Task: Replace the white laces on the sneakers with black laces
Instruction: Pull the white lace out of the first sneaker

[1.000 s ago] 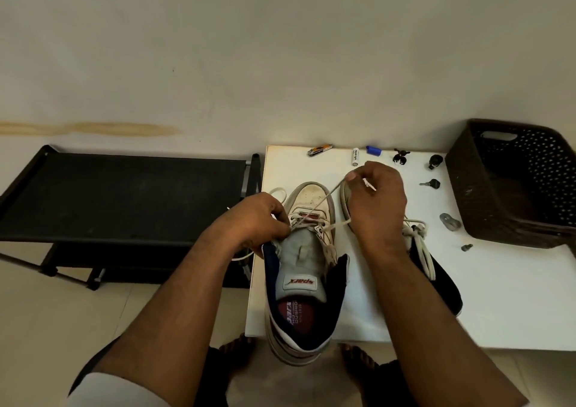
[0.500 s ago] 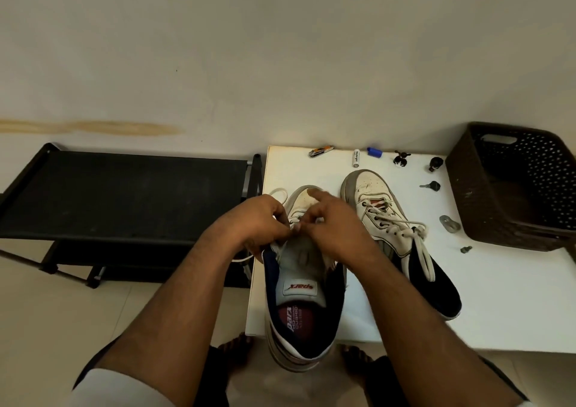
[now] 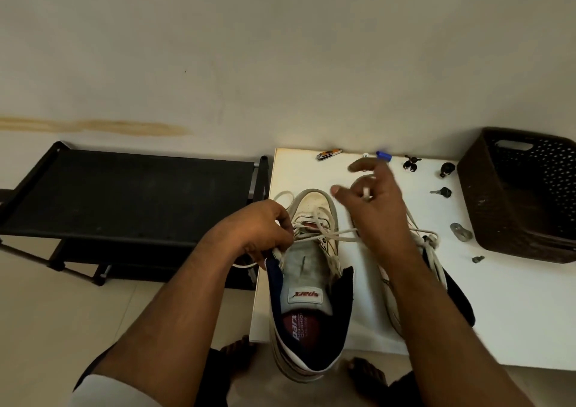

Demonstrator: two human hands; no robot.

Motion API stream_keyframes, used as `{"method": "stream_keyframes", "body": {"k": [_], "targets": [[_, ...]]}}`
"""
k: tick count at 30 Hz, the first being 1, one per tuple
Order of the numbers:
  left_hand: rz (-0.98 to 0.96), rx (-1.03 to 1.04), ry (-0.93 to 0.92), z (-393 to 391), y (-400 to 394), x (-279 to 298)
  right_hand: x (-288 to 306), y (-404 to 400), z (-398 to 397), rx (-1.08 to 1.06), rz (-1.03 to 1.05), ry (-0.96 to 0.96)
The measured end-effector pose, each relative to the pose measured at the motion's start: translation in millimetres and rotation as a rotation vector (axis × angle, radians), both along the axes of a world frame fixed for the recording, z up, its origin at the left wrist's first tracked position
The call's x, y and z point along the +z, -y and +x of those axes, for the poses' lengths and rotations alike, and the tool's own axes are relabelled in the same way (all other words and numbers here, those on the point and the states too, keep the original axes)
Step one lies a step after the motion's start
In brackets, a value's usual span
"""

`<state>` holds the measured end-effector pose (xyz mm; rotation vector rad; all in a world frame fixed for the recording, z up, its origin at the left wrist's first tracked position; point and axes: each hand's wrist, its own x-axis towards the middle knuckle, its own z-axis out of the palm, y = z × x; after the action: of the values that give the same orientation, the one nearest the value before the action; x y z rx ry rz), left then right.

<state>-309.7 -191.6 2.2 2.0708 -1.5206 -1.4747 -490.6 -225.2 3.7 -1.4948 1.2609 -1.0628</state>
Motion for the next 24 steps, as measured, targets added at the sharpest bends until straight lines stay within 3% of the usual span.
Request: {"method": "stream_keyframes", "body": {"k": [3, 5, 7, 10, 12, 15, 16, 19, 22, 24], "targets": [[-0.02, -0.008, 0.016, -0.7, 0.1, -1.2, -11.0, -2.5, 1.4, 0.418, -0.067, -0.717], [-0.018, -0.005, 0.016, -2.2, -0.1, -0.9, -16.7, -2.8, 4.8, 0.538, 0.021, -0.912], [-0.013, -0.007, 0.01, -3.1, -0.2, -1.3, -20.0, -2.4, 7.0, 0.543, 0.021, -0.976], [-0.015, -0.014, 0.016, -1.3, -0.2, -2.6, -23.8, -2.0, 10.0, 0.462, -0.065, -0.888], [-0.009, -0.017, 0.014, -0.3, 0.9, -2.6, -18.6, -1.5, 10.9, 0.217, -0.065, -0.571], [0.011, -0.024, 0.014, 0.7, 1.1, 0.1, -5.0, 8.0, 0.0, -0.346, -0.02, 0.055], [0.014, -0.021, 0.016, 0.4, 0.6, 0.7, -2.8, 11.8, -6.5, -0.456, -0.017, 0.14], [-0.001, 0.003, 0.041, -4.6, -0.2, -0.5, -2.7, 10.6, -11.7, -0.389, 0.011, 0.044], [-0.048, 0.039, 0.08, -9.0, -6.0, -5.6, -7.1, -0.3, -5.1, -0.204, -0.096, -0.443], [-0.08, 0.058, 0.109, -9.2, -10.8, -12.1, -7.5, -3.1, -0.6, -0.133, -0.191, -0.525]]}}
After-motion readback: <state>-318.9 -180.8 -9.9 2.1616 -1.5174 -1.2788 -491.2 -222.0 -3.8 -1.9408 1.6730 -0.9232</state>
